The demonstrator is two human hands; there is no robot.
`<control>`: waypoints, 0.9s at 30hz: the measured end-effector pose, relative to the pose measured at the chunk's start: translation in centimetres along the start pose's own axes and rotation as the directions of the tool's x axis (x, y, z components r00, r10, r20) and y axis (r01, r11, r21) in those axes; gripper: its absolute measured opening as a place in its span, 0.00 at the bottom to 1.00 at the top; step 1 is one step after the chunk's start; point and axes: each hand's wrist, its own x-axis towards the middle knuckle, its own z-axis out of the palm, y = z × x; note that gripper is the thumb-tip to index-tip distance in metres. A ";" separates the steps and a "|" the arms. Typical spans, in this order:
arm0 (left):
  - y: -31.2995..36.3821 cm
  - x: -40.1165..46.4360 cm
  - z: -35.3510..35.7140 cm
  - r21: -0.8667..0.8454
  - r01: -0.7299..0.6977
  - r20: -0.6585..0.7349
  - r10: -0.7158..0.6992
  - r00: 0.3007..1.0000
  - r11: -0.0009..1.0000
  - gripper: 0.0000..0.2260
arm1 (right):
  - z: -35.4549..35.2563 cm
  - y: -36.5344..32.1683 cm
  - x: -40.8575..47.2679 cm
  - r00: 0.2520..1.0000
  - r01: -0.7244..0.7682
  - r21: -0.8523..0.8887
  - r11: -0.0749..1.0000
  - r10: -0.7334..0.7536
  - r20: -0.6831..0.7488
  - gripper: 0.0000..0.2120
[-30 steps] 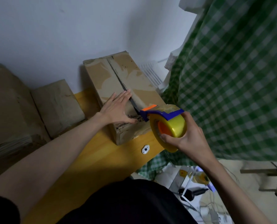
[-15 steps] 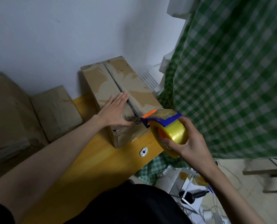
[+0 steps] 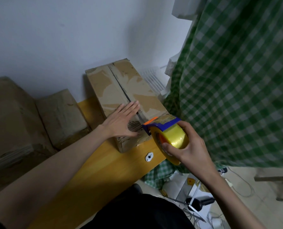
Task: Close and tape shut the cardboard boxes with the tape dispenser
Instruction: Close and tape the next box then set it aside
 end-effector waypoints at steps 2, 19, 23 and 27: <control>0.0 0.0 0.1 0.003 0.005 0.002 -0.005 1.000 1.000 0.52 | 0.0 0.0 0.2 1.000 0.001 -0.014 1.000 -0.001 0.003 0.30; 3.2 -1.4 1.9 -0.102 -0.124 -0.095 0.115 0.989 0.987 0.26 | 0.6 1.2 1.3 0.999 -0.034 -0.038 0.999 0.034 0.018 0.31; 3.2 -1.4 1.9 -0.115 -0.127 -0.107 0.115 0.988 0.985 0.28 | 0.7 1.9 1.2 0.999 -0.035 -0.037 0.999 0.036 0.032 0.31; 3.6 -0.6 1.7 -0.148 -0.163 -0.105 0.148 0.983 0.976 0.32 | 0.7 2.3 1.4 0.998 -0.041 -0.024 0.999 0.042 0.046 0.32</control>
